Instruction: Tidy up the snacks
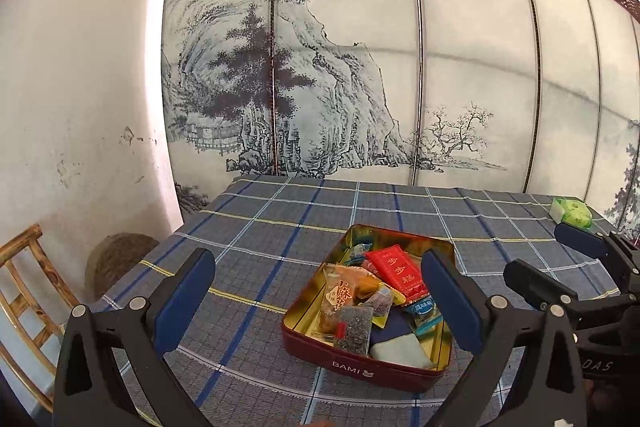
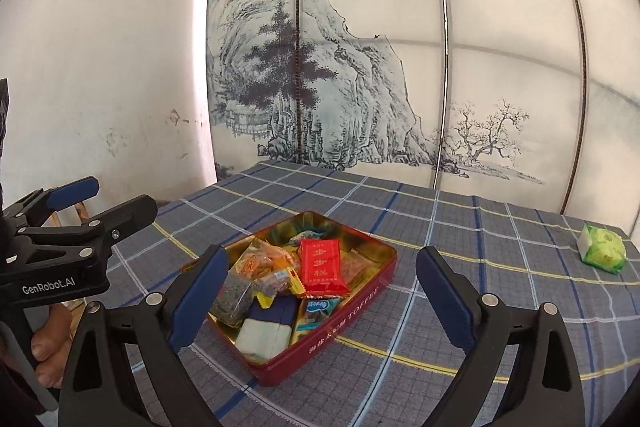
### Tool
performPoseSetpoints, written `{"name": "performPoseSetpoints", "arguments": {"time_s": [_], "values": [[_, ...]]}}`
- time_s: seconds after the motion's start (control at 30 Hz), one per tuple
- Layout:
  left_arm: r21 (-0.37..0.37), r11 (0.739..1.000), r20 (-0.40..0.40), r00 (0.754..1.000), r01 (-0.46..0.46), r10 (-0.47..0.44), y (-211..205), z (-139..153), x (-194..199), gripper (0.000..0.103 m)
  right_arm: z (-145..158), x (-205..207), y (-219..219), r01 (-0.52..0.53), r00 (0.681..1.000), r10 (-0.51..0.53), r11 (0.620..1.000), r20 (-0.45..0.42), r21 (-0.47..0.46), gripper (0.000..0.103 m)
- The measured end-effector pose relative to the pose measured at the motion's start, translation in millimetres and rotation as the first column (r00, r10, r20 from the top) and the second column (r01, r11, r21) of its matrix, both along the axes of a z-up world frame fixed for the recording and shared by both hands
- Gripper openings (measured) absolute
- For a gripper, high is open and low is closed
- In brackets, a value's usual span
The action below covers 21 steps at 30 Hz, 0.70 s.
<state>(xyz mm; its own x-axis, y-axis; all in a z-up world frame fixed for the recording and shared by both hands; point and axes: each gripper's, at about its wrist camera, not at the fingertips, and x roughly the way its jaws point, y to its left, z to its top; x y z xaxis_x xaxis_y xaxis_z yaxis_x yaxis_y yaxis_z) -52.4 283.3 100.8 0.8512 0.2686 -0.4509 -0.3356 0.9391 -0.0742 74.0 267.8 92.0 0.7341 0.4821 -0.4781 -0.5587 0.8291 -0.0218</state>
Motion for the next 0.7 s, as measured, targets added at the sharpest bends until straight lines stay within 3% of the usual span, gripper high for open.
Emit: {"name": "performPoseSetpoints", "arguments": {"time_s": [0.27,0.7], "values": [[0.023,1.000,0.023,1.000,0.001,-0.001,-13,17,-13,0.102,3,-4,28,0.017,1.000,-0.017,1.000,0.026,0.024,0.098],[0.039,0.999,0.036,0.999,-0.009,0.008,-25,31,-20,0.102,8,-12,36,0.030,0.998,-0.033,0.998,0.048,0.047,0.101]]}}
